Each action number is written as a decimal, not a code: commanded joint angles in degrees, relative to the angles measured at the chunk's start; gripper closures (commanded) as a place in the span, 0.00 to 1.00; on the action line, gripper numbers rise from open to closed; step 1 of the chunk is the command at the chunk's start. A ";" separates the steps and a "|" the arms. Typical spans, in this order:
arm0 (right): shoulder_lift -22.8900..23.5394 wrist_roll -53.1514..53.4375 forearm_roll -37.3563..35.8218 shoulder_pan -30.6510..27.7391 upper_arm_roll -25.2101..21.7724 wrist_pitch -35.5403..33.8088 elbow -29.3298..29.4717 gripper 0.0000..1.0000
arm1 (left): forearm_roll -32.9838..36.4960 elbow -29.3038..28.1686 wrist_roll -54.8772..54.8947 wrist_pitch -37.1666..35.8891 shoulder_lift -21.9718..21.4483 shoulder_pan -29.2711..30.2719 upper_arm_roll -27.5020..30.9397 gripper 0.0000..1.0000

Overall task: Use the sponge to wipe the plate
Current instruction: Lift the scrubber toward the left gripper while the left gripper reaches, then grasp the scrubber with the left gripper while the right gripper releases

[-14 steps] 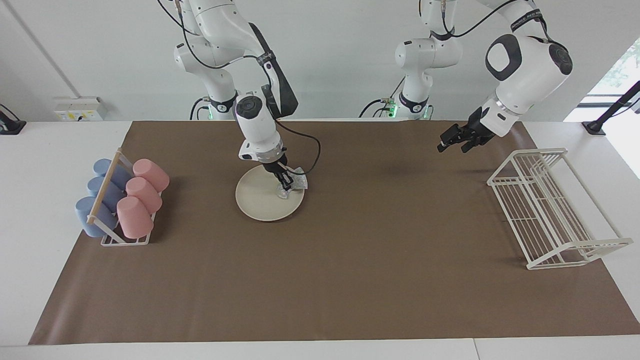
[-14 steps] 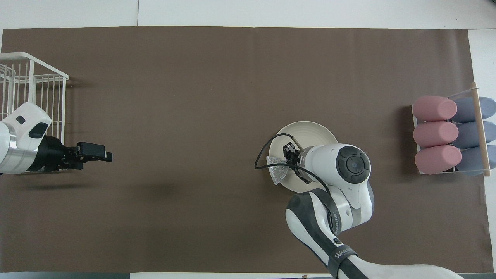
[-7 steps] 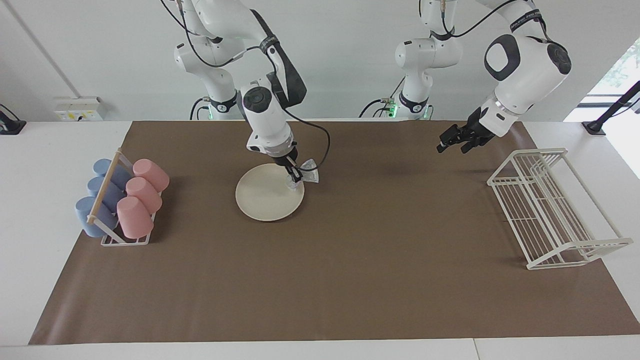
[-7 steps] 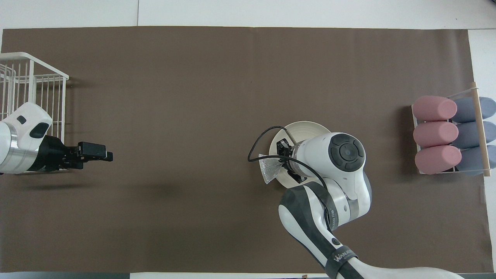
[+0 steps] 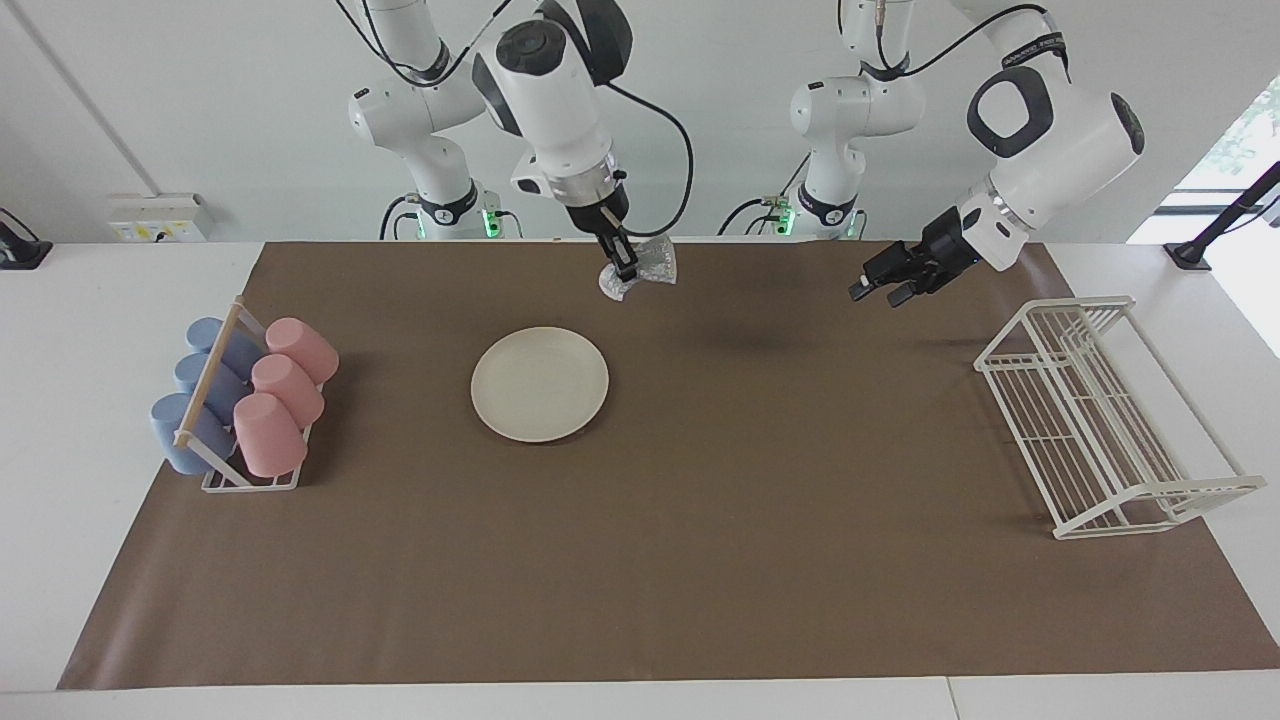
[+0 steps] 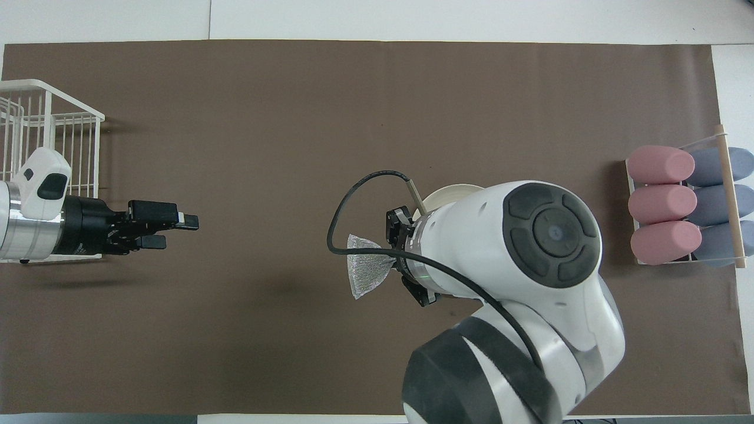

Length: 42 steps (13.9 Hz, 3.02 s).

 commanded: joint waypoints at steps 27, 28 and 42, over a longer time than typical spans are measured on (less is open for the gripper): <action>8.36 20.78 -7.51 5.78 0.46 -3.65 13.91 1.00 | -34.31 -4.58 21.08 -3.54 -0.31 -13.57 0.55 0.52; 8.36 20.69 -7.51 5.78 0.46 -3.65 14.00 1.00 | -34.31 -4.49 20.65 -3.54 -0.31 -13.57 0.46 0.81; 6.61 16.65 -9.00 5.08 0.29 -3.65 12.77 0.00 | -34.23 -4.75 17.65 -5.21 -0.66 -13.05 0.46 1.00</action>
